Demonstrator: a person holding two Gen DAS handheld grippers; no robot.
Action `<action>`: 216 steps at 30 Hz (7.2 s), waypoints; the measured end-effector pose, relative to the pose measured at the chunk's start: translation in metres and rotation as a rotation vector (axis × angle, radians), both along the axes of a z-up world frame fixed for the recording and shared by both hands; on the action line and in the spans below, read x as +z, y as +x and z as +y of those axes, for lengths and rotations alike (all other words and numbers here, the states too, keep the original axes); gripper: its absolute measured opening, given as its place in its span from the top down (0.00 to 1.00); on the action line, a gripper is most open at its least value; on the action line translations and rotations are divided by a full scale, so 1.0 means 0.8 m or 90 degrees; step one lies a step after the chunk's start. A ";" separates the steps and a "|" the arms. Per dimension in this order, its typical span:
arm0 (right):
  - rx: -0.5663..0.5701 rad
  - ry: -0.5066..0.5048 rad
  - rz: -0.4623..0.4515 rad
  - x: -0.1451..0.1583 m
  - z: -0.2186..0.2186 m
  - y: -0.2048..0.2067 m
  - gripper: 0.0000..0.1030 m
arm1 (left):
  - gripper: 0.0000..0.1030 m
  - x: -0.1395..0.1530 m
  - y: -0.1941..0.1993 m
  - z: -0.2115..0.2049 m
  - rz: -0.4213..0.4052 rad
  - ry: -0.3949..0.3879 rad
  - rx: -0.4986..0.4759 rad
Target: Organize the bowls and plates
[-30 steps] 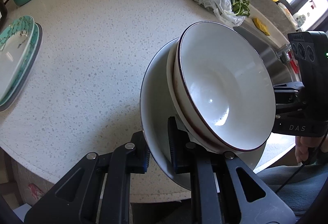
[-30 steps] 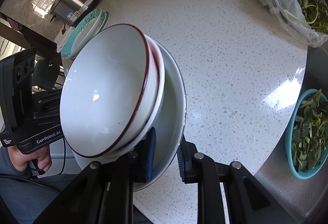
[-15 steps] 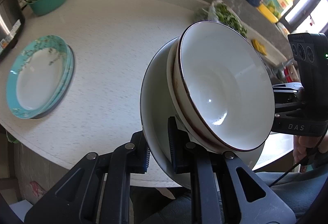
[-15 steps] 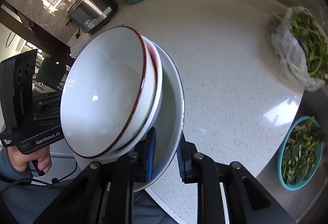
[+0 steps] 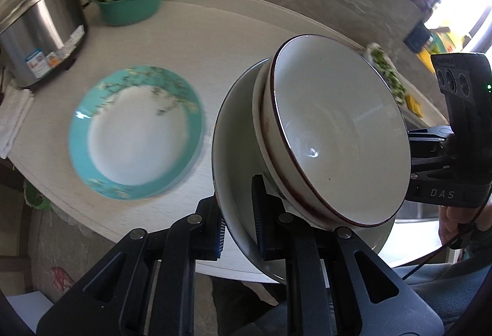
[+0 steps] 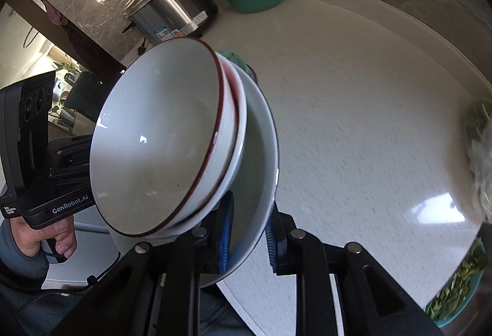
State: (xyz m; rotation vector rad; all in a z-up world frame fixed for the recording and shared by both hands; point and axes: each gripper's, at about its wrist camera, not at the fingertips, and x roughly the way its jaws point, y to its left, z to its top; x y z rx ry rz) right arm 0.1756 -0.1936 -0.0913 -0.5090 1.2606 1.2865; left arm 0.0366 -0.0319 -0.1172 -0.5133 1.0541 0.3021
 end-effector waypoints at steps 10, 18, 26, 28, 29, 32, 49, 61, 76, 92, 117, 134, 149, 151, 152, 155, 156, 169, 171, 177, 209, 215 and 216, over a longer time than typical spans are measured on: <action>0.039 -0.002 0.004 -0.029 0.119 -0.025 0.79 | 0.87 -0.032 -0.036 0.122 0.027 0.017 0.034; 0.047 -0.029 0.018 -0.074 0.180 -0.034 0.79 | 0.87 -0.081 -0.039 0.186 0.049 0.006 0.044; 0.037 -0.051 0.022 -0.107 0.215 -0.035 0.79 | 0.87 -0.115 -0.024 0.233 0.057 0.003 0.043; 0.034 -0.053 0.022 -0.112 0.218 -0.034 0.79 | 0.87 -0.124 -0.021 0.244 0.057 0.001 0.043; 0.032 -0.055 0.022 -0.115 0.221 -0.034 0.79 | 0.87 -0.129 -0.018 0.249 0.060 -0.001 0.042; 0.027 -0.061 0.021 -0.123 0.223 -0.033 0.79 | 0.87 -0.141 -0.014 0.254 0.066 -0.003 0.038; 0.004 -0.059 -0.001 -0.128 0.227 -0.032 0.79 | 0.87 -0.162 -0.014 0.256 0.065 -0.003 0.027; -0.043 -0.042 -0.042 -0.115 0.213 -0.035 0.64 | 0.59 -0.139 -0.044 0.236 0.052 0.018 0.048; -0.137 0.075 -0.073 -0.013 0.108 -0.059 0.18 | 0.00 -0.017 -0.108 0.146 -0.075 0.102 0.124; -0.242 0.169 -0.210 0.113 -0.003 -0.128 0.08 | 0.00 0.102 -0.119 0.011 -0.050 0.283 0.141; -0.305 0.171 -0.297 0.165 -0.025 -0.172 0.08 | 0.00 0.140 -0.117 -0.002 -0.071 0.212 0.107; -0.321 0.155 -0.291 0.161 -0.029 -0.163 0.08 | 0.00 0.148 -0.110 0.005 -0.073 0.207 0.120; -0.347 0.133 -0.296 0.151 -0.026 -0.145 0.07 | 0.00 0.158 -0.115 0.019 -0.059 0.223 0.154; -0.347 0.129 -0.295 0.149 -0.024 -0.144 0.07 | 0.00 0.158 -0.114 0.020 -0.062 0.223 0.152; -0.348 0.128 -0.295 0.148 -0.024 -0.143 0.07 | 0.00 0.157 -0.113 0.021 -0.062 0.223 0.152; -0.350 0.124 -0.295 0.146 -0.023 -0.142 0.07 | 0.00 0.157 -0.112 0.019 -0.063 0.222 0.153; -0.351 0.124 -0.295 0.146 -0.024 -0.141 0.07 | 0.00 0.157 -0.113 0.019 -0.062 0.224 0.153; -0.349 0.121 -0.294 0.145 -0.022 -0.138 0.07 | 0.00 0.158 -0.108 0.020 -0.060 0.223 0.152; -0.348 0.121 -0.293 0.145 -0.022 -0.137 0.07 | 0.00 0.157 -0.108 0.020 -0.059 0.222 0.153; -0.349 0.121 -0.293 0.145 -0.022 -0.138 0.07 | 0.00 0.156 -0.106 0.019 -0.058 0.222 0.153; -0.343 0.113 -0.291 0.136 -0.023 -0.140 0.07 | 0.00 0.151 -0.103 0.020 -0.056 0.221 0.149; -0.342 0.112 -0.290 0.137 -0.022 -0.138 0.07 | 0.00 0.150 -0.103 0.020 -0.057 0.221 0.148; -0.341 0.112 -0.290 0.137 -0.022 -0.138 0.07 | 0.00 0.151 -0.103 0.021 -0.056 0.221 0.148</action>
